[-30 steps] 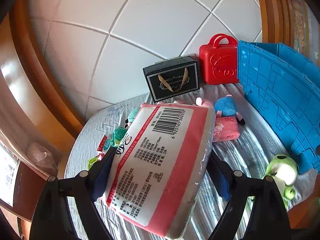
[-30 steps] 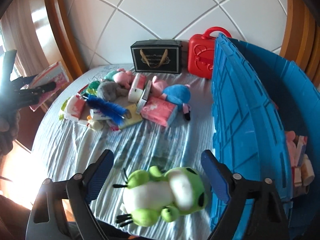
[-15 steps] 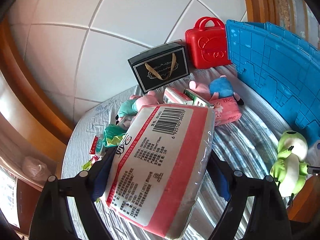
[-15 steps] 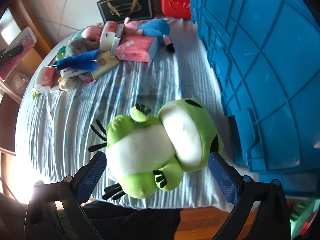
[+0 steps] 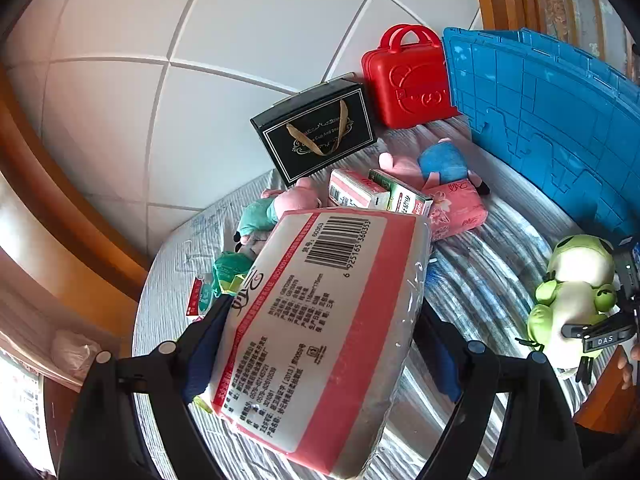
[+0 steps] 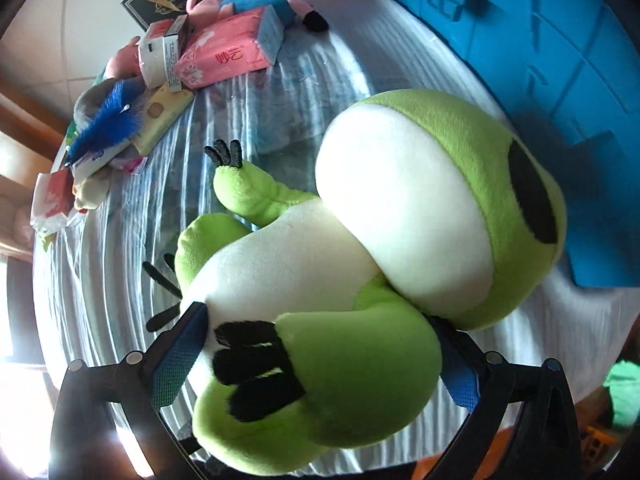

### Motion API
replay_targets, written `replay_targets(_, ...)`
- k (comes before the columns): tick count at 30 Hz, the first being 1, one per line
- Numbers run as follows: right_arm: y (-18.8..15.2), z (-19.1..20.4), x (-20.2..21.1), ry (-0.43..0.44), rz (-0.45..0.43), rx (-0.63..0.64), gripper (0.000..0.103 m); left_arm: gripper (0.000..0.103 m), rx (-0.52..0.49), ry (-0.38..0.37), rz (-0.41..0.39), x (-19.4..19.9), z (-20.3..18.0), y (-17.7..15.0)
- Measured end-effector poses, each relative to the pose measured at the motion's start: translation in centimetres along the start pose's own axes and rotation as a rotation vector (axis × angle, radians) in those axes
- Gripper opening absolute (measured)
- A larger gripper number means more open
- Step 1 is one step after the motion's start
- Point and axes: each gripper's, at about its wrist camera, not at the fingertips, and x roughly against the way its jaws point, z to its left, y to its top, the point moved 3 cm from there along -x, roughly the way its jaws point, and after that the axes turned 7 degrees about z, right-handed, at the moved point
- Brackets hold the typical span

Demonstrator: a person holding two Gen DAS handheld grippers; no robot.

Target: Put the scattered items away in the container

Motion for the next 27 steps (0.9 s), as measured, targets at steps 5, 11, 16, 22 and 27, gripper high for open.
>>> replay_targets(5, 1.4, 2.0, 0.2, -0.069, -0.027, 0.071, 0.084, 0.086, 0.014, 0.006, -0.003, 0.2, 0.6, -0.2)
replay_targets(11, 1.6, 4.4, 3.4, -0.073, -0.070, 0.193, 0.054, 0.086, 0.038, 0.002, -0.014, 0.4, 0.8, -0.4)
replay_targets(16, 1.9, 6.0, 6.2, -0.068, -0.113, 0.243, 0.052, 0.086, 0.062, 0.001, -0.041, 1.1, 1.1, -0.2)
replay_targets(22, 2.4, 7.4, 10.4, -0.078, -0.180, 0.303, 0.052, 0.086, 0.090, 0.009, -0.063, 2.1, 1.5, -0.2)
replay_targets(27, 2.8, 8.4, 13.6, -0.082, -0.239, 0.328, 0.052, 0.086, 0.111, 0.026, -0.079, 2.9, 1.5, -0.1)
